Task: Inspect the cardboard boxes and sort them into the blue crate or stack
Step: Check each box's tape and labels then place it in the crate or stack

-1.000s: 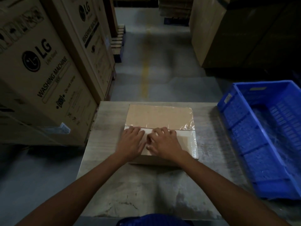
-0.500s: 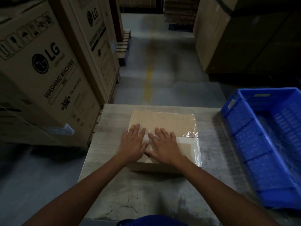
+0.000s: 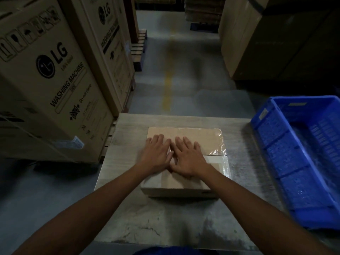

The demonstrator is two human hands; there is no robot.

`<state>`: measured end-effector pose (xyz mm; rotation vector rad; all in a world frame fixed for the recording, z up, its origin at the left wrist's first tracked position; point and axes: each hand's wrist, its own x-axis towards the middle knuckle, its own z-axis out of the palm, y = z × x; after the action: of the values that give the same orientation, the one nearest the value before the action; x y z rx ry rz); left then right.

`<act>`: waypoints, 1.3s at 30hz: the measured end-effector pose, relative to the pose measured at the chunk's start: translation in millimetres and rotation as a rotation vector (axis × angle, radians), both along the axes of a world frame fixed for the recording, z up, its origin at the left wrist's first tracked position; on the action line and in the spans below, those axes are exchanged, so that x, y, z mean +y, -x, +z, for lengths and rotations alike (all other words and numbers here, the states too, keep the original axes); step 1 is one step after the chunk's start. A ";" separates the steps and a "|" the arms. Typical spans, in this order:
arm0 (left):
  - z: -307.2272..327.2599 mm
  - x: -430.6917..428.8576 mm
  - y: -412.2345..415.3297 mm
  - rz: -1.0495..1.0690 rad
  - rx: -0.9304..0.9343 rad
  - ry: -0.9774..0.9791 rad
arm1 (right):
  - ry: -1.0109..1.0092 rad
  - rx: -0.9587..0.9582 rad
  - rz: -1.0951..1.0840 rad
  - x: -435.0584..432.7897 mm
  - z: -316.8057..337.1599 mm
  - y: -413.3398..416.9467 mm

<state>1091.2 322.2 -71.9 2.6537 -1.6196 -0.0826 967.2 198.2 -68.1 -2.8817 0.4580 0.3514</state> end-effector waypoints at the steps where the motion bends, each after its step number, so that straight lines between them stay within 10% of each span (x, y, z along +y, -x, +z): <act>1: 0.4 -5.3 -1.4 0.003 0.012 0.006 | 0.003 0.003 -0.005 -5.4 6.1 -1.9; 22: -6.7 -77.4 35.2 -0.131 0.229 -0.239 | -0.063 0.134 -0.287 -65.9 6.7 42.1; 39: -17.9 -19.2 71.9 -0.016 0.198 -0.020 | 0.028 0.002 -0.378 -16.9 -10.5 86.7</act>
<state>1019.3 302.9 -89.8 2.5515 -1.5846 -0.3520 880.6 181.3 -78.6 -2.7372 0.9932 0.2836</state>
